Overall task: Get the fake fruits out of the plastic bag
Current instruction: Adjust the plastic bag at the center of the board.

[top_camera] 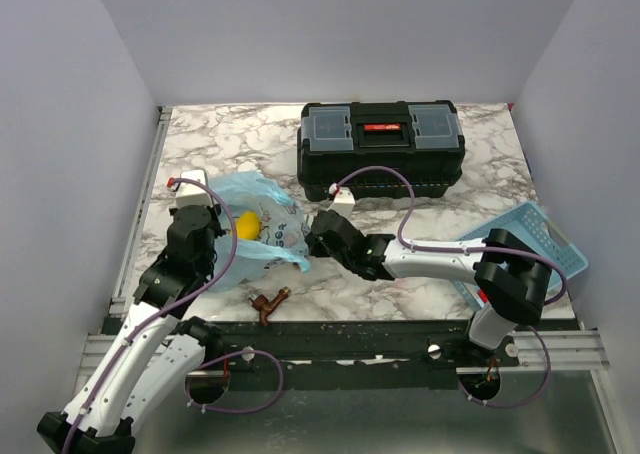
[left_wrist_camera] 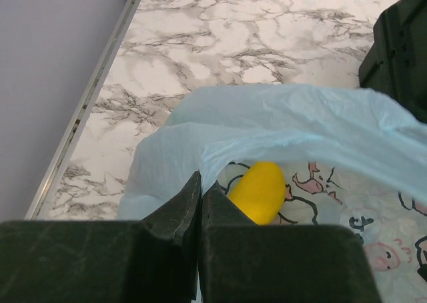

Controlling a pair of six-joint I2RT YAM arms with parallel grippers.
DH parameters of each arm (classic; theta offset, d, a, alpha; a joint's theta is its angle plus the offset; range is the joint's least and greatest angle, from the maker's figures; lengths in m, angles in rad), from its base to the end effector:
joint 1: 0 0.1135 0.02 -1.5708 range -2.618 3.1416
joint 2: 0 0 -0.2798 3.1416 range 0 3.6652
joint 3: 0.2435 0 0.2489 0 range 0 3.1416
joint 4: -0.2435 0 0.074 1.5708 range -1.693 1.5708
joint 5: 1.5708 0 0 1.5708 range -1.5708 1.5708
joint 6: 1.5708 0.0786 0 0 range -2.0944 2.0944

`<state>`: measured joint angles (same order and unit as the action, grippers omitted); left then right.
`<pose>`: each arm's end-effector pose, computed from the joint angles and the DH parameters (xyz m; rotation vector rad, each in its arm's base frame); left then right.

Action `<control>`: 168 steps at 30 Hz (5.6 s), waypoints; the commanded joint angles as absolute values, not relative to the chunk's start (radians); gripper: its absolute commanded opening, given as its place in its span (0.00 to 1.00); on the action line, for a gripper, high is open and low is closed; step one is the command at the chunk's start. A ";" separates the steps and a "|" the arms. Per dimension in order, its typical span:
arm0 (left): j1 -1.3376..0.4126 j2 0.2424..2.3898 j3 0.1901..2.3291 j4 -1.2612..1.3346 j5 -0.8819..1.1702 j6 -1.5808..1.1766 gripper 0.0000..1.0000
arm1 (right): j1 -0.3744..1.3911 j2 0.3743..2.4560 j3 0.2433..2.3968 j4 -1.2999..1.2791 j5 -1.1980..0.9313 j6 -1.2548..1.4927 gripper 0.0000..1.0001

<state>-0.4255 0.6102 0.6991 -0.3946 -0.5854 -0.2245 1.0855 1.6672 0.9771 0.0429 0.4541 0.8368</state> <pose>0.1628 -0.0261 0.3131 -0.2129 1.8129 0.0918 0.2109 0.3261 0.1973 -0.0218 2.2069 0.6046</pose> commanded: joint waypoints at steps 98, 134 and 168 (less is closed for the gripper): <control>-0.420 0.252 0.784 -0.950 0.232 -0.779 0.93 | 1.193 1.613 1.226 -0.027 0.174 0.246 0.32; -0.420 0.377 0.855 -1.184 0.226 -0.521 0.00 | 0.812 1.800 1.653 -0.267 0.184 0.369 0.01; -0.420 0.368 0.865 -1.129 0.262 -0.448 0.00 | 1.078 1.399 1.265 -0.118 -0.126 0.375 0.58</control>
